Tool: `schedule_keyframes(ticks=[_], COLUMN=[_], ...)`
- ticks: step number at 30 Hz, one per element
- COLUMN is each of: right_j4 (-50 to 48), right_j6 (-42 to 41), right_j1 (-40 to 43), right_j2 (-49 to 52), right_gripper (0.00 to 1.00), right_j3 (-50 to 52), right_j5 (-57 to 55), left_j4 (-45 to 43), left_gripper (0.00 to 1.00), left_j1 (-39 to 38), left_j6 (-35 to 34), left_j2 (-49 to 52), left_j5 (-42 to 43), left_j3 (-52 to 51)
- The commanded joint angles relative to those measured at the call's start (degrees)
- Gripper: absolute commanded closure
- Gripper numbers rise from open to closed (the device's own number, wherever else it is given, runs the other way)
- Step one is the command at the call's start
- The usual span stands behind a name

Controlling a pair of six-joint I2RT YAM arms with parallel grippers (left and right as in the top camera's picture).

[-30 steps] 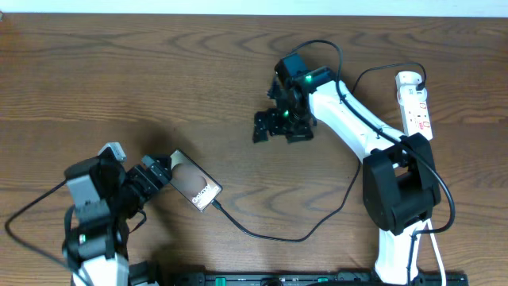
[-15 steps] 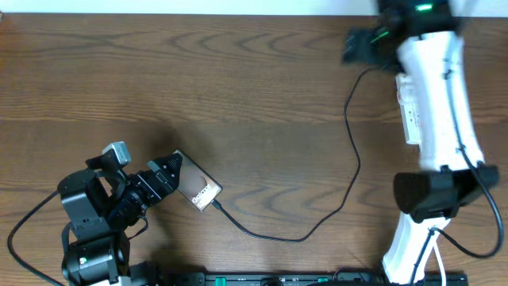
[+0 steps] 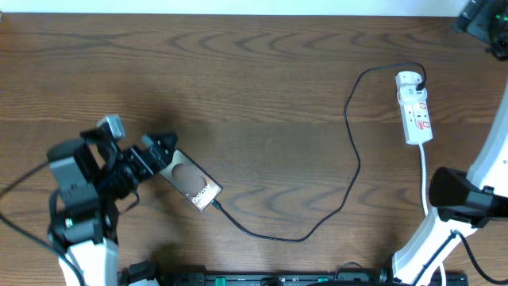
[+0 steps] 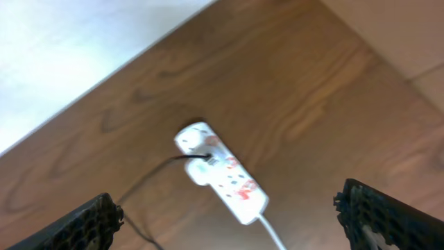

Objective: Plug charger to phone and switch on socket

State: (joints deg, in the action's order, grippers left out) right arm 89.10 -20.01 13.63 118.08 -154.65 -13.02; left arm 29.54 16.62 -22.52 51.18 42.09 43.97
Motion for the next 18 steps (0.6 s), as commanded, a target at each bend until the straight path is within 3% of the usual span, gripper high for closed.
schedule_keyframes(ticks=[1,6,13,18], right_j4=[0.72,1.05,-0.68,-2.64], right_j6=[4.66,10.93,16.31,19.78], right_j1=[2.32,5.42,10.21,12.94], right_j2=[-0.46,-0.44,-0.42,-0.42], right_gripper=[0.01,0.01,0.01,0.01], right_j3=[-0.48,0.24,5.68,12.85], right_j5=[2.12,12.41,22.14,28.89], left_j4=[0.0,2.6,14.01,15.39], left_gripper=[0.04,0.04,0.04,0.04], left_j1=[-2.56,-7.89,-15.67,-18.93], left_j6=[2.21,3.78,7.13,7.04], left_j2=[5.01,12.04,19.32,20.72], left_j5=[1.01,-2.08,-17.42,-21.9], left_j3=[6.69,16.35,30.4,33.68])
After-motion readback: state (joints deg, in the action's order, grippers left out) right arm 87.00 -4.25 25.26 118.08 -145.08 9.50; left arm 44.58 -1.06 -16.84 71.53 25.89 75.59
